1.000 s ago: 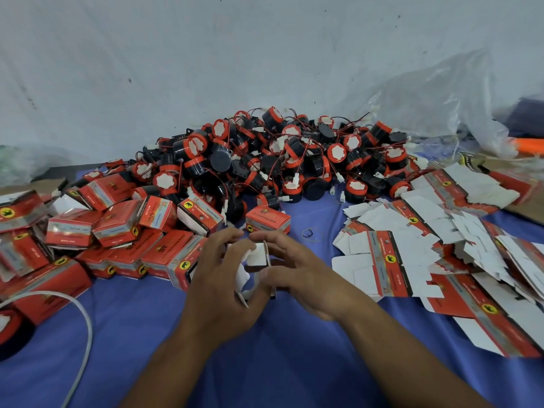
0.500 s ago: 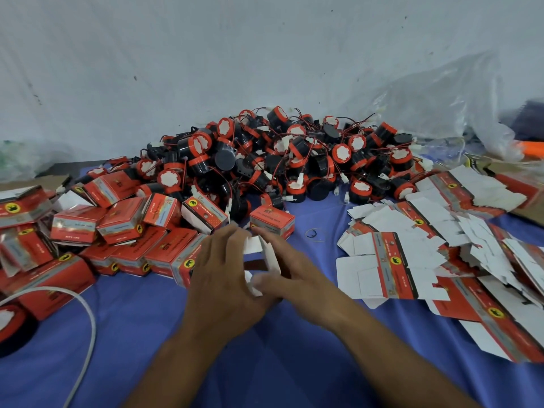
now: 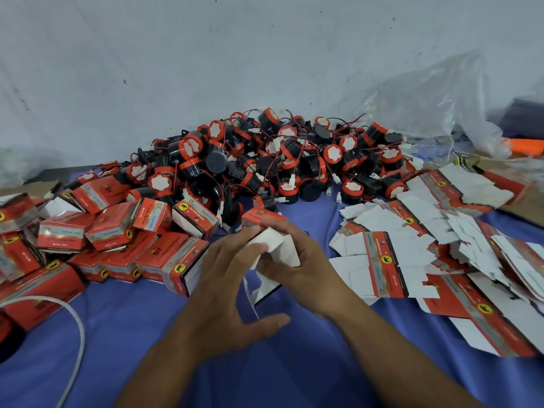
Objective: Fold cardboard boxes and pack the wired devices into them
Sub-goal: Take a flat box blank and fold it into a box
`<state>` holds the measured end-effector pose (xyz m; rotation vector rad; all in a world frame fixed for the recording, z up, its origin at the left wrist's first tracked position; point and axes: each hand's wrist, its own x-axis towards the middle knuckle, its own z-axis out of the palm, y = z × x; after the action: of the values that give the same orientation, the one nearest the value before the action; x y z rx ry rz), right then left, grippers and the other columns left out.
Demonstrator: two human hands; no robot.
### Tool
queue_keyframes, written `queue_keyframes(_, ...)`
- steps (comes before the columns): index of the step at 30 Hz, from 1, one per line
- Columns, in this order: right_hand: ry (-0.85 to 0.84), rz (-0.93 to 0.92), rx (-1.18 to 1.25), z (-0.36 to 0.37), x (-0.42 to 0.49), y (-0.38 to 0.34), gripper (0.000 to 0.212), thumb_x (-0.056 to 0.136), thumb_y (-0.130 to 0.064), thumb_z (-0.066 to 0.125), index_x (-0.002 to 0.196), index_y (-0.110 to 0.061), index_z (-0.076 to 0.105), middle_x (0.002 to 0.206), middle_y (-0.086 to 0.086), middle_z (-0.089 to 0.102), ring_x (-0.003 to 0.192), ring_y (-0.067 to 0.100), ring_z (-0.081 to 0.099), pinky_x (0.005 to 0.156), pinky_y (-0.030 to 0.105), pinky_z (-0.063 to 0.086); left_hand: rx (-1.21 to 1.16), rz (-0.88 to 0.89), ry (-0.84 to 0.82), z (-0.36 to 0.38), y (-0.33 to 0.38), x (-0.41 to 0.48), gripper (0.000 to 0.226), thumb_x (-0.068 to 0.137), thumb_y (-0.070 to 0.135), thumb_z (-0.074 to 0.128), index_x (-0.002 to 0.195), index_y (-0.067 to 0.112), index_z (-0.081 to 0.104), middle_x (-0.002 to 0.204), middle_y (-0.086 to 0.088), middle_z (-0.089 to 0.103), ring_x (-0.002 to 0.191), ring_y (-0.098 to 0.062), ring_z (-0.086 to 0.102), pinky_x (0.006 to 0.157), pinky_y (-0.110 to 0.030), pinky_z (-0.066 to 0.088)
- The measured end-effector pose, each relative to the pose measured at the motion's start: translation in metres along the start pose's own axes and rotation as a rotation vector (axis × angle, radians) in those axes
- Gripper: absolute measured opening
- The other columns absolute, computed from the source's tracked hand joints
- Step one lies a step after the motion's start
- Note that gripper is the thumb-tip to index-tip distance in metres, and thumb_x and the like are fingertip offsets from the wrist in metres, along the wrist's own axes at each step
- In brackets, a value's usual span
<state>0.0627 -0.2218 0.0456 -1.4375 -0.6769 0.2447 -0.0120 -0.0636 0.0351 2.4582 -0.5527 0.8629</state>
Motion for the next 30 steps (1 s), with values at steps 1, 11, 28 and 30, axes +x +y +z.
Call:
queue_keyframes(1, -0.004, 0.000, 0.009, 0.001, 0.000, 0.000, 0.048, 0.091, 0.004, 0.067, 0.130, -0.023, 0.059, 0.112, -0.003, 0.070, 0.101, 0.017, 0.068, 0.086, 0.031, 0.057, 0.040, 0.013, 0.005, 0.000, -0.001, 0.001, 0.086, 0.070, 0.064, 0.073, 0.137, 0.019, 0.042, 0.150, -0.005, 0.040, 0.137, -0.027, 0.039, 0.106, -0.051, 0.039)
queue_keyframes(11, -0.184, 0.010, 0.063, 0.007, -0.004, -0.004, 0.045, 0.095, -0.004, 0.065, 0.134, -0.024, 0.056, 0.126, -0.004, 0.065, 0.113, 0.011, 0.064, 0.085, 0.028, 0.056, 0.115, -0.215, 0.236, 0.005, -0.005, 0.002, 0.062, 0.067, 0.059, 0.071, 0.097, 0.005, 0.060, 0.112, -0.004, 0.054, 0.104, -0.020, 0.047, 0.090, -0.033, 0.043)
queue_keyframes(28, -0.141, 0.025, -0.090, 0.008, -0.001, 0.006, 0.076, 0.073, -0.037, 0.084, 0.140, -0.032, 0.049, 0.132, -0.013, 0.060, 0.117, 0.013, 0.063, 0.093, 0.040, 0.058, 0.123, -0.333, 0.056, 0.027, 0.008, -0.001, 0.112, 0.074, 0.044, 0.069, 0.156, 0.018, -0.002, 0.157, -0.003, 0.017, 0.146, -0.007, 0.009, 0.121, -0.024, 0.002)
queue_keyframes(30, -0.083, 0.009, -0.078, 0.008, 0.000, 0.004, 0.079, 0.070, -0.039, 0.087, 0.139, -0.028, 0.050, 0.130, -0.012, 0.061, 0.115, 0.015, 0.065, 0.091, 0.040, 0.059, -0.078, -0.380, 0.132, 0.026, 0.012, 0.000, 0.115, 0.067, 0.041, 0.079, 0.154, 0.026, 0.005, 0.152, 0.008, 0.019, 0.145, -0.003, 0.013, 0.117, -0.030, 0.025)
